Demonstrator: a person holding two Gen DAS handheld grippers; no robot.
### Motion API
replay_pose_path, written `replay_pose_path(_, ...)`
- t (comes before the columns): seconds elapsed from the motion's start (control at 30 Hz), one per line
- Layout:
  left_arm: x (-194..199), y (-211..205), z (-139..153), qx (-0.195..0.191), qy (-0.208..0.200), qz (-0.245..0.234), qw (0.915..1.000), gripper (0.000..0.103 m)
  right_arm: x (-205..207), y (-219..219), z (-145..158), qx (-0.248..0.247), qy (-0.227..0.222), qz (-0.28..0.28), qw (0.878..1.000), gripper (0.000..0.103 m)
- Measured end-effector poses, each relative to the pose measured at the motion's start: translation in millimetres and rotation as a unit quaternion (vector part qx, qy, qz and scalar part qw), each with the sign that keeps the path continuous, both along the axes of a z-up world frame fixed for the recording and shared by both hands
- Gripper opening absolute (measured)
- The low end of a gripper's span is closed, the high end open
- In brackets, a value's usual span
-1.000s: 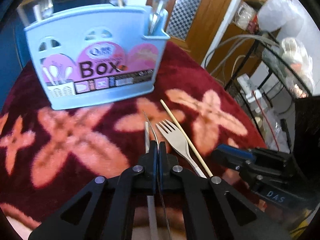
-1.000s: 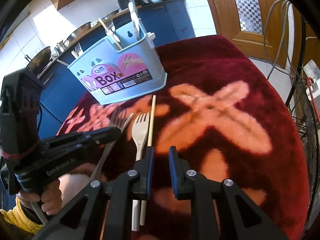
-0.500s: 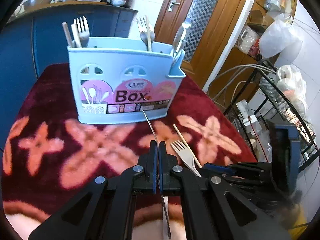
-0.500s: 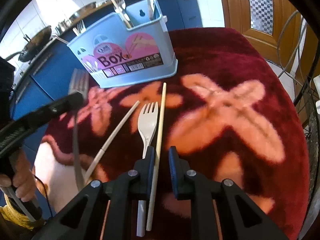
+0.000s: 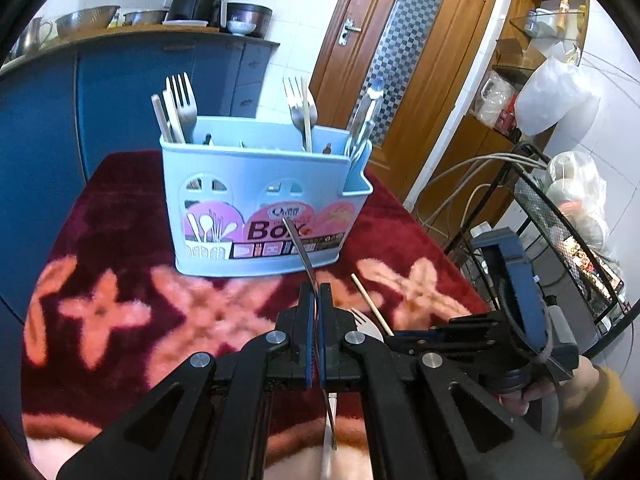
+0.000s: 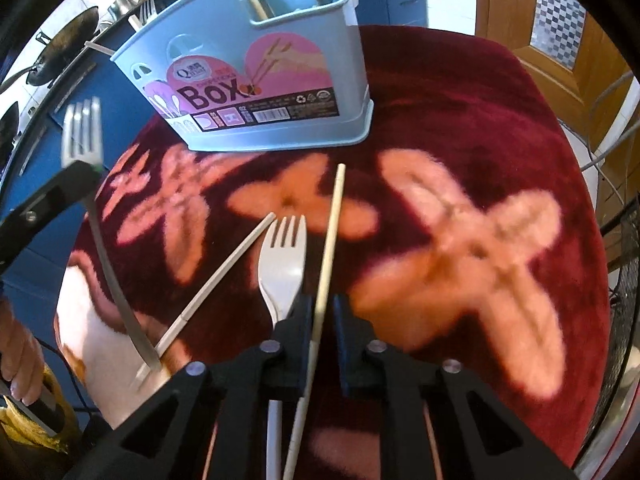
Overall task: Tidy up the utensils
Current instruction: 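Lift the fork and chopstick and carry them over the Box holder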
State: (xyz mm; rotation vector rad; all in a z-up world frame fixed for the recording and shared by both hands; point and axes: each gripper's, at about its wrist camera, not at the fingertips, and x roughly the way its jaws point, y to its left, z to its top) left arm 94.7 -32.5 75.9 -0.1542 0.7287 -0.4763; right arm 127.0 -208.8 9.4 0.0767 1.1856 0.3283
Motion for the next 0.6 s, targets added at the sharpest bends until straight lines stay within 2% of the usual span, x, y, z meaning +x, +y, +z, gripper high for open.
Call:
replay_pose_path(0.13, -2.4, 5.7, 9.2, -0.001, -0.012, 0.008, 0.9999, 0.000, -7.4, -9.1, 3.3, 0.029, -0.019, -0.016, 0.999, 0.006)
replay_pose_path(0.27, -4.1, 11.5, 18.2, -0.003, -0.025, 0.013, 0.9996, 0.000, -20.9, -18.4, 17.1, 0.066, -0.060, -0.038, 0.995, 0.006)
replay_pose_path(0.43, -5.2, 19.2, 35.1, -0.007, -0.048, 0.023, 0.9986, 0.000, -40.7, -25.1, 45.1, 0.107, -0.134, -0.054, 0.984, 0.006)
replay_pose_path(0.6, -6.3, 24.7, 52.2, -0.009, -0.068, 0.032, 0.9971, 0.000, -51.4, -26.3, 63.6, 0.135, -0.177, -0.064, 0.973, 0.006)
